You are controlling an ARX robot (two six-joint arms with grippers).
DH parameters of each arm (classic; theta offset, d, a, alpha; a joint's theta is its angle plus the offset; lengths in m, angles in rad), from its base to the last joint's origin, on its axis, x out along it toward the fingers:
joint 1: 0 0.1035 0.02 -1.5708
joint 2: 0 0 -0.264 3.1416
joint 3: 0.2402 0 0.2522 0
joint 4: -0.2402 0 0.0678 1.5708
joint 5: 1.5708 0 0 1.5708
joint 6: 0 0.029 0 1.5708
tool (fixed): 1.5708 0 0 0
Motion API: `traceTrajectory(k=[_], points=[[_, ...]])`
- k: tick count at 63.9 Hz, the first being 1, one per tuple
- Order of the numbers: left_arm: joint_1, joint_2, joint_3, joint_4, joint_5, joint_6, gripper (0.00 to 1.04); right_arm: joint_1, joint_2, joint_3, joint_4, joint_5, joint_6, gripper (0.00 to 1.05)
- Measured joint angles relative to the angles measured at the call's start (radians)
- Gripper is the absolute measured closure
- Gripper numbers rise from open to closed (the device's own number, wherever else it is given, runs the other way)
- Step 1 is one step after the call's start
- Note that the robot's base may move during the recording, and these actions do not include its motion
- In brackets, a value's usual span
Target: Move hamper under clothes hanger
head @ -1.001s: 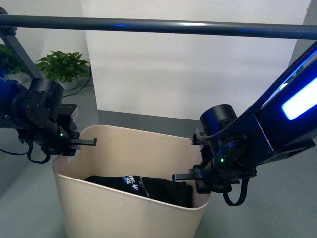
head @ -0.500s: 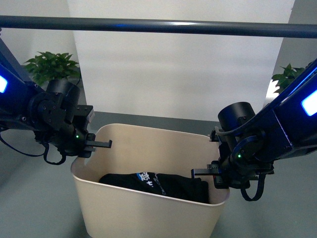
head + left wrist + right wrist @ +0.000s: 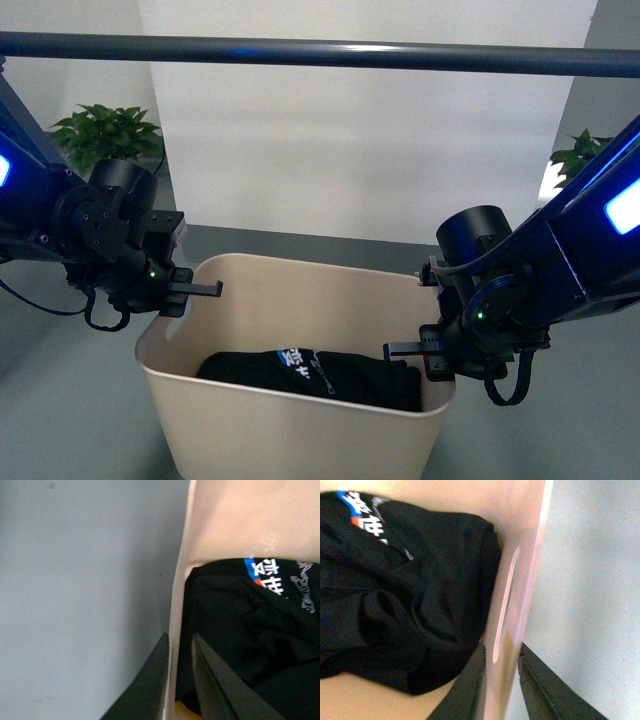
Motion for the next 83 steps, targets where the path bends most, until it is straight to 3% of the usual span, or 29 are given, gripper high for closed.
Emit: traceTrajectory(k=[22, 28, 31, 34, 37, 45, 58, 83], points=[[-0.001, -0.005, 0.006, 0.004, 0.003, 0.001, 0.05, 0.005, -0.001, 0.0, 0.0, -0.004, -0.017, 0.08], [-0.001, -0.005, 0.006, 0.004, 0.003, 0.001, 0.07, 0.005, -0.001, 0.0, 0.0, -0.004, -0.018, 0.09], [0.006, -0.008, -0.038, 0.14, 0.119, -0.029, 0.07, 0.005, -0.001, -0.003, 0.01, -0.004, -0.016, 0.08], [0.014, -0.017, -0.105, 0.363, 0.267, -0.066, 0.07, 0.005, -0.011, -0.085, 0.248, 0.001, 0.023, 0.08], [0.018, -0.032, -0.14, 0.491, 0.313, -0.085, 0.07, 0.005, -0.027, -0.167, 0.483, 0.005, 0.051, 0.08], [0.024, -0.099, -0.179, 0.581, 0.32, -0.109, 0.07, 0.006, -0.077, -0.227, 0.671, 0.016, 0.072, 0.08], [0.026, -0.225, -0.253, 0.609, 0.334, -0.112, 0.07, 0.018, -0.208, -0.29, 0.728, 0.052, 0.093, 0.08], [0.028, -0.385, -0.605, 0.79, 0.364, -0.124, 0.07, 0.096, -0.397, -0.629, 0.929, 0.17, 0.171, 0.08]])
